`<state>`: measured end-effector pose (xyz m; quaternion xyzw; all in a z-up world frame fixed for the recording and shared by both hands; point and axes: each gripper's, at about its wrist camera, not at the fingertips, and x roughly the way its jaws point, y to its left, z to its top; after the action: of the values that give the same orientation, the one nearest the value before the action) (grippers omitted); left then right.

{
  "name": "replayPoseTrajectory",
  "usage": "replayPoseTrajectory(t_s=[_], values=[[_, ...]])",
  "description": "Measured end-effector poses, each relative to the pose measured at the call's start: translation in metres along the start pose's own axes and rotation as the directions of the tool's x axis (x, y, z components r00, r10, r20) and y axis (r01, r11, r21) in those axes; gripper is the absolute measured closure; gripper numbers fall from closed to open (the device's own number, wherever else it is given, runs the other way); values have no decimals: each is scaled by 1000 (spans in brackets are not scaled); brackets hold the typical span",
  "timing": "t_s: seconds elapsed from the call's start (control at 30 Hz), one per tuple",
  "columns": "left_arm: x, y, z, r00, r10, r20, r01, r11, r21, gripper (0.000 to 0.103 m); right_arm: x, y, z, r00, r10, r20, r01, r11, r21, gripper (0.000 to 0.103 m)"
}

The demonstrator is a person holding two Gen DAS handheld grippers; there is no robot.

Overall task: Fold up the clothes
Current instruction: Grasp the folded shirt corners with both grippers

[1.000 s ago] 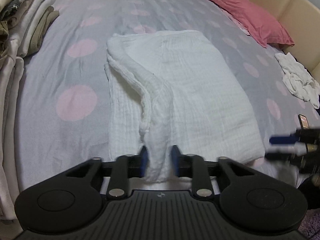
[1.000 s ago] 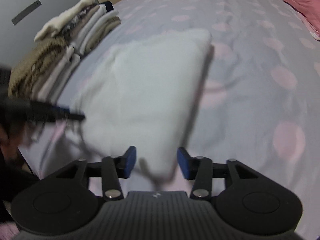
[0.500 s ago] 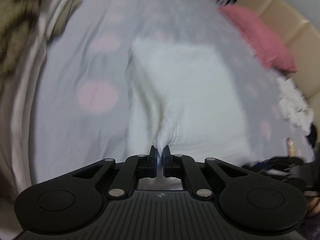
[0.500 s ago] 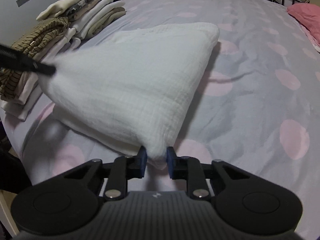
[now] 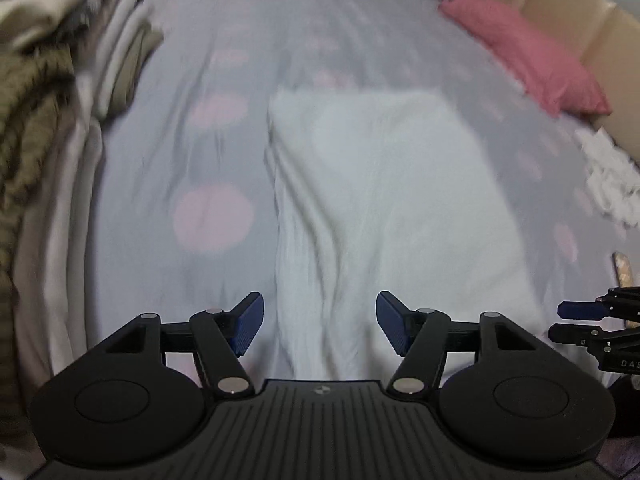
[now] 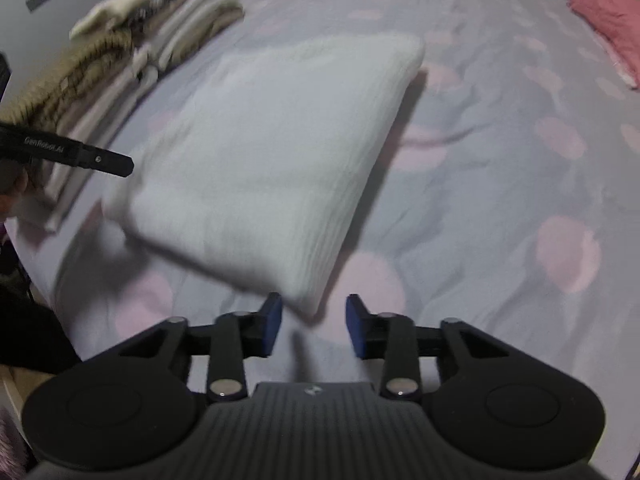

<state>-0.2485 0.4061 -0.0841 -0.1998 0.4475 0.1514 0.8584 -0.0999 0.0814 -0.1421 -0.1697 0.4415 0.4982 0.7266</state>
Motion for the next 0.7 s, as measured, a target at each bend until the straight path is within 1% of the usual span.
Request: replayPoseTrajectory(t_s=[0.07, 0.13, 0.17, 0.27, 0.33, 0.43, 0.57, 0.67, 0.7], values=[[0, 2, 11, 999, -24, 37, 25, 999, -26, 34, -7, -7, 10, 999, 6, 35, -7, 999, 36, 55], [11, 5, 26, 998, -18, 59, 21, 998, -51, 34, -7, -16, 22, 998, 28, 52, -33, 995, 96, 45], [18, 7, 32, 997, -13, 70, 17, 998, -63, 34, -5, -20, 29, 998, 33, 59, -41, 991, 127, 42], [40, 19, 43, 996, -10, 85, 20, 993, -116, 34, 5, -32, 51, 994, 53, 91, -70, 977, 200, 40], [55, 29, 47, 997, -10, 79, 22, 987, -157, 34, 16, -41, 64, 992, 71, 104, -95, 964, 247, 29], [78, 39, 53, 997, -8, 77, 23, 981, -192, 34, 37, -56, 81, 988, 102, 116, -134, 938, 321, 29], [105, 52, 57, 997, -26, 72, 42, 974, -225, 35, 69, -73, 99, 986, 120, 116, -156, 910, 385, 29], [117, 56, 60, 994, -39, 105, 60, 976, -208, 35, 92, -85, 112, 985, 130, 114, -166, 897, 411, 29], [119, 55, 61, 993, -40, 112, 61, 979, -196, 37, 100, -89, 117, 984, 137, 115, -173, 892, 417, 29]])
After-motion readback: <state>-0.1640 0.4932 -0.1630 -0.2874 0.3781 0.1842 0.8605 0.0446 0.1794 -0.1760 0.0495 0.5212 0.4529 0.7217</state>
